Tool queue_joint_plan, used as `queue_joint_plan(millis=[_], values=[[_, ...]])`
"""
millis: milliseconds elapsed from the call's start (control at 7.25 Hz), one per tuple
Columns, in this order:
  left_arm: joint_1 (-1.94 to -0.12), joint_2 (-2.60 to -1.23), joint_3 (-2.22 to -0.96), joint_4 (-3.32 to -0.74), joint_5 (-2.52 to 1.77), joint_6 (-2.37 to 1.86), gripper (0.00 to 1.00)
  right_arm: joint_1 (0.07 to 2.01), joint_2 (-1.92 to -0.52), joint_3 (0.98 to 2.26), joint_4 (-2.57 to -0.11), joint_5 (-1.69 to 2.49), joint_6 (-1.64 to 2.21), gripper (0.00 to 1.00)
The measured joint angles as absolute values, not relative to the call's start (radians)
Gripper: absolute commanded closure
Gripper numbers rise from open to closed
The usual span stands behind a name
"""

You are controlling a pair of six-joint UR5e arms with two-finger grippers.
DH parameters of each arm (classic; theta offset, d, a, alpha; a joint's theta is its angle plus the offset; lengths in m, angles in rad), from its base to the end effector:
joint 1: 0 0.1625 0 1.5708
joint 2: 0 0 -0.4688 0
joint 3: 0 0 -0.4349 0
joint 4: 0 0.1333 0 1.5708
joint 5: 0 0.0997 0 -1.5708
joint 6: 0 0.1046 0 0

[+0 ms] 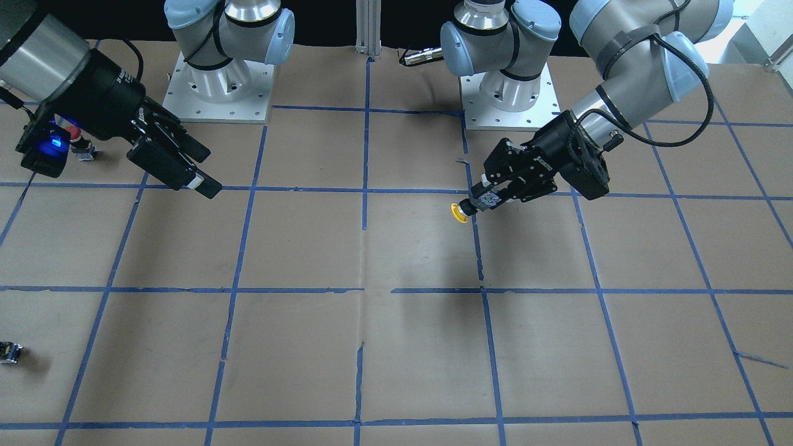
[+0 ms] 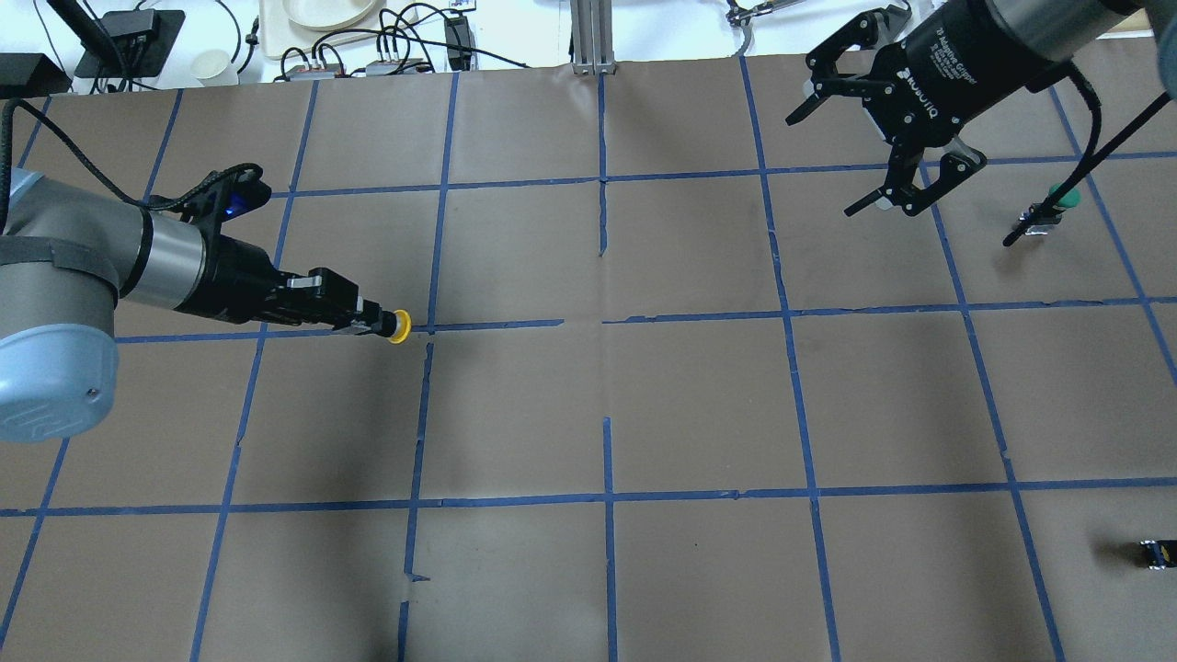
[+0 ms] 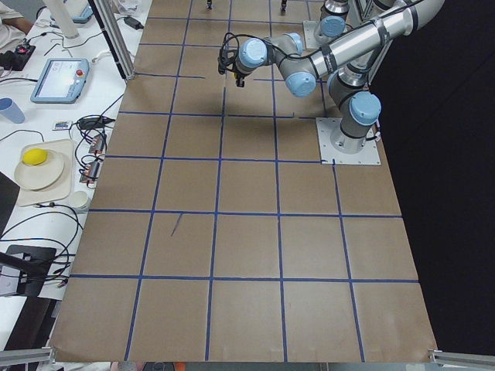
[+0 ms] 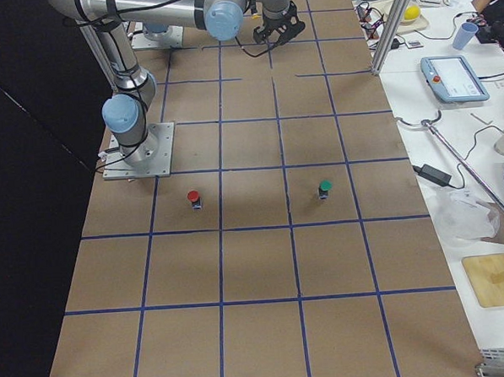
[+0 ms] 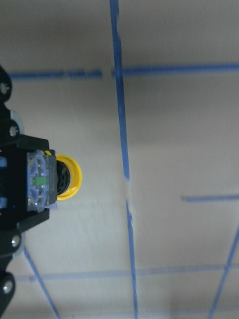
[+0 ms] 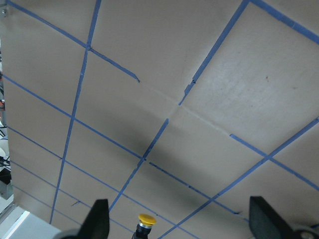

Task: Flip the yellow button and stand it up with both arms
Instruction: 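Lift the button and swing it toward the right gripper while the right arm approaches, then bring the open right gripper around the yellow cap held by the left gripper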

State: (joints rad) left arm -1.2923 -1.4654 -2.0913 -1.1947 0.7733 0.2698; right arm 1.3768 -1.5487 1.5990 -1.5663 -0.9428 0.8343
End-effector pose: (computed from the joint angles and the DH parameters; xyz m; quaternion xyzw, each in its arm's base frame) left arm -0.0777 -0.4855 0.3764 0.0116 -0.9213 0.0878 0.3786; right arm 0.0871 -0.5670 0.5193 0.4749 0.8237 0.1219 0.2849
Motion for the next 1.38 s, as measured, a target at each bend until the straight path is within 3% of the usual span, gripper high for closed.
queue_joint_plan(millis=[552,1379], values=[[-1.363,-1.427,-2.097,-1.177,0.289,0.042,0.77,1.381,-1.537,1.630,-1.549,-0.689,0.967,0.01],[-1.449,-1.426,-2.117,-1.135,0.058,-0.102,0.79,1.481,-1.566,1.659,-1.548,-0.593,0.993,0.00]])
